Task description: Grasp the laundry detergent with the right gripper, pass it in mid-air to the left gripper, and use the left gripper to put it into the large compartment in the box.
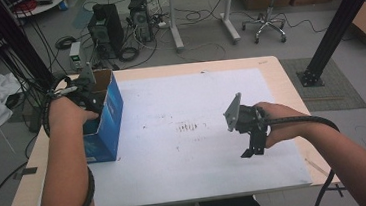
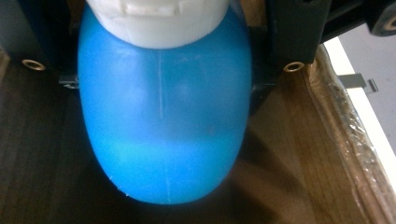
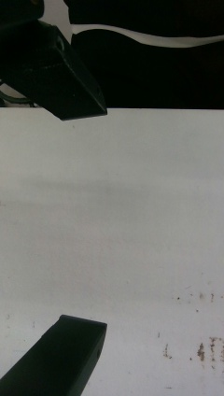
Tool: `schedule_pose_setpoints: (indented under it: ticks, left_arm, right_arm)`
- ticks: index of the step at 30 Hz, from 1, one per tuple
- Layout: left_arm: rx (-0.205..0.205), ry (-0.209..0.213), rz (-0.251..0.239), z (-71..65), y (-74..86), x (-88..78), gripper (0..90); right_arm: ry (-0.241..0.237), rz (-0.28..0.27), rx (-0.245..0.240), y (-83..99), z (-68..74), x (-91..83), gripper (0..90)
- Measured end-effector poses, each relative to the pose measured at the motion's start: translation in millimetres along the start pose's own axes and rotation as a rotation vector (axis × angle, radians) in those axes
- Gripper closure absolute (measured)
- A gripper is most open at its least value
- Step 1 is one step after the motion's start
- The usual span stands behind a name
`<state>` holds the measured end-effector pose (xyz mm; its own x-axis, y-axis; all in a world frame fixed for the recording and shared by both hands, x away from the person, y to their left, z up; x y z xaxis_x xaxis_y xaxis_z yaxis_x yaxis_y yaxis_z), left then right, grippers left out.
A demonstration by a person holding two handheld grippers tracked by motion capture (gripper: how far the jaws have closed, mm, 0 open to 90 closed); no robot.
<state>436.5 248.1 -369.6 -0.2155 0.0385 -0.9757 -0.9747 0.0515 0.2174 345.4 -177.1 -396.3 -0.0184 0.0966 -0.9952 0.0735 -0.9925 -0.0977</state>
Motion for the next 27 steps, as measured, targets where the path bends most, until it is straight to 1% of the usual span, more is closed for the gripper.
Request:
schedule_pose_setpoints:
  ticks: [6,7,12,15,16,18,19,20,21,26,27]
  left_arm:
    - [0.005,0.009,-0.016,0.8,0.0,0.4,38.3]
    - [0.012,0.008,-0.014,1.1,0.3,0.3,38.2]
    - [0.017,0.005,-0.023,0.1,0.1,0.6,37.9]
    - [0.030,0.000,-0.025,-0.4,0.3,0.2,37.4]
    - [0.036,-0.009,-0.030,-0.3,0.1,-0.4,37.1]
    - [0.034,-0.009,-0.033,-0.3,0.2,-1.2,35.8]
    - [0.032,-0.001,-0.031,-0.4,0.7,-1.3,34.9]
    - [0.031,0.009,-0.026,-0.7,1.8,-2.2,31.4]
    - [0.031,0.011,-0.027,-0.8,2.1,-3.2,30.1]
    - [0.035,-0.002,-0.032,0.5,3.7,-8.6,29.5]
    - [0.031,0.001,-0.035,0.1,4.6,-10.8,29.6]
  right_arm:
    - [-0.001,0.001,-0.001,-1.0,-0.2,0.0,0.0]
    - [-0.001,0.001,-0.001,-1.1,-0.2,0.2,0.0]
    - [0.000,-0.003,0.000,-1.5,0.4,0.3,0.0]
    - [0.001,-0.004,0.002,-1.0,0.7,0.5,0.0]
    - [0.000,-0.004,0.002,-0.9,0.9,0.6,0.0]
    - [0.000,-0.003,0.004,-0.6,1.0,0.8,0.0]
    - [0.001,-0.004,0.004,-0.6,1.0,0.9,0.0]
    - [0.000,-0.003,0.002,-0.5,1.2,1.3,0.0]
    - [0.000,-0.003,0.001,-0.7,1.2,1.4,0.0]
    - [0.000,-0.005,0.001,-1.9,1.3,0.8,0.0]
    - [0.001,-0.006,0.001,-2.1,1.3,1.1,0.0]
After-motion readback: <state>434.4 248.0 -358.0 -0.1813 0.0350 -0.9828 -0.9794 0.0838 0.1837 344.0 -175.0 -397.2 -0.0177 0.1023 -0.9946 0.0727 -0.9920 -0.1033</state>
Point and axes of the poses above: each handheld gripper's, and its own axes: x roughly forward along the jaws, y roughly out of its underside, z roughly to its left, the point moved 8 cm from there along x, roughly forward along the jaws, and after that the axes turned 9 degrees about z, right-handed, at the moved point
